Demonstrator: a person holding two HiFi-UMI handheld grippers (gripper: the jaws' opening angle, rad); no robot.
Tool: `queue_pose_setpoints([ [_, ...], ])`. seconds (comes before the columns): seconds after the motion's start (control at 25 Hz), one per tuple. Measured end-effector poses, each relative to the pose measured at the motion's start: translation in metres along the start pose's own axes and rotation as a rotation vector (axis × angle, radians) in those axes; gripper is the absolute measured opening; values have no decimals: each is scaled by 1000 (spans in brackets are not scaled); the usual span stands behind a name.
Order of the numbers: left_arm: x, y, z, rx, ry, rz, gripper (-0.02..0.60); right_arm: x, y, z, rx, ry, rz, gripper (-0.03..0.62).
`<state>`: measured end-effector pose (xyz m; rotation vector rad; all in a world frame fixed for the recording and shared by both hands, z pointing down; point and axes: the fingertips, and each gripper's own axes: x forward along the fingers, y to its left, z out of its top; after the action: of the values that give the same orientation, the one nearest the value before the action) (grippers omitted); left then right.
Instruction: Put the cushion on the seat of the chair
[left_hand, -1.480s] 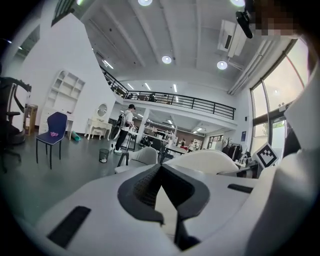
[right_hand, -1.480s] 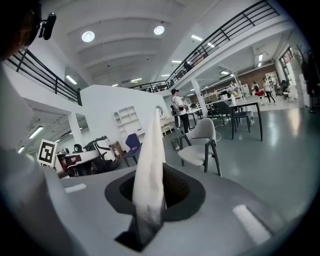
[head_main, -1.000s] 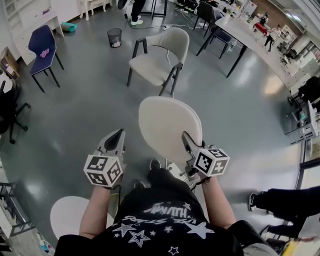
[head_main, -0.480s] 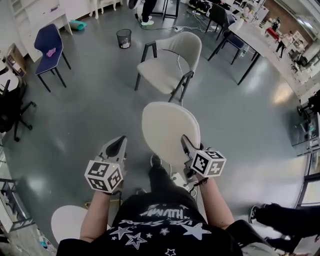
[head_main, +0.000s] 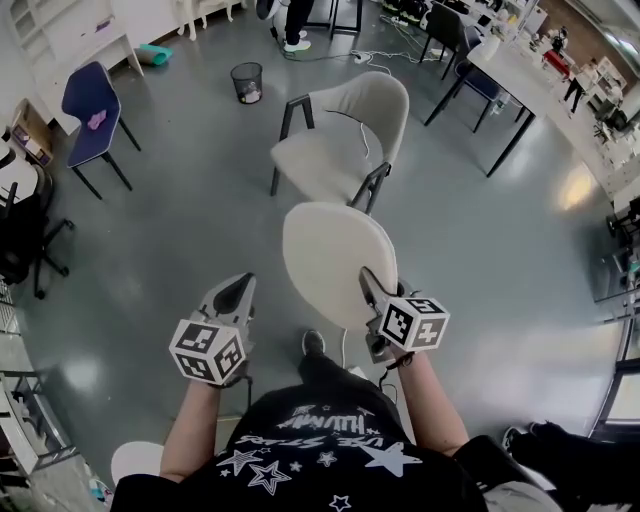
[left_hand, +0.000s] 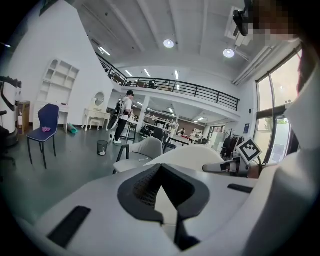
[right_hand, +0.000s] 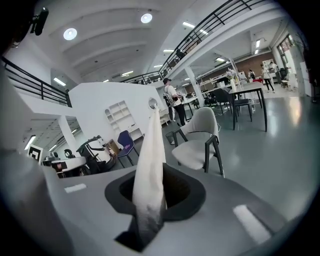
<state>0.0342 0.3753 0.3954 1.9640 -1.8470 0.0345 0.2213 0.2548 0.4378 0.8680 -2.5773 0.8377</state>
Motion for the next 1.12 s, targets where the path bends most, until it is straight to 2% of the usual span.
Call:
queue_pose_setpoints([
  [0.32,63,29,14,-4,30,62,9,49,-48,33,32,24,-4,61],
  [0.6,76,46,42,8,7,142,9,77,-61,64,32,2,37,61],
  [0.88,91,57,59,15,0,135,9,95,-66,64,65,24,36,61],
  [1.12,125,79,59,-2,32,72,9,111,-79,69,95,21,-35,61],
])
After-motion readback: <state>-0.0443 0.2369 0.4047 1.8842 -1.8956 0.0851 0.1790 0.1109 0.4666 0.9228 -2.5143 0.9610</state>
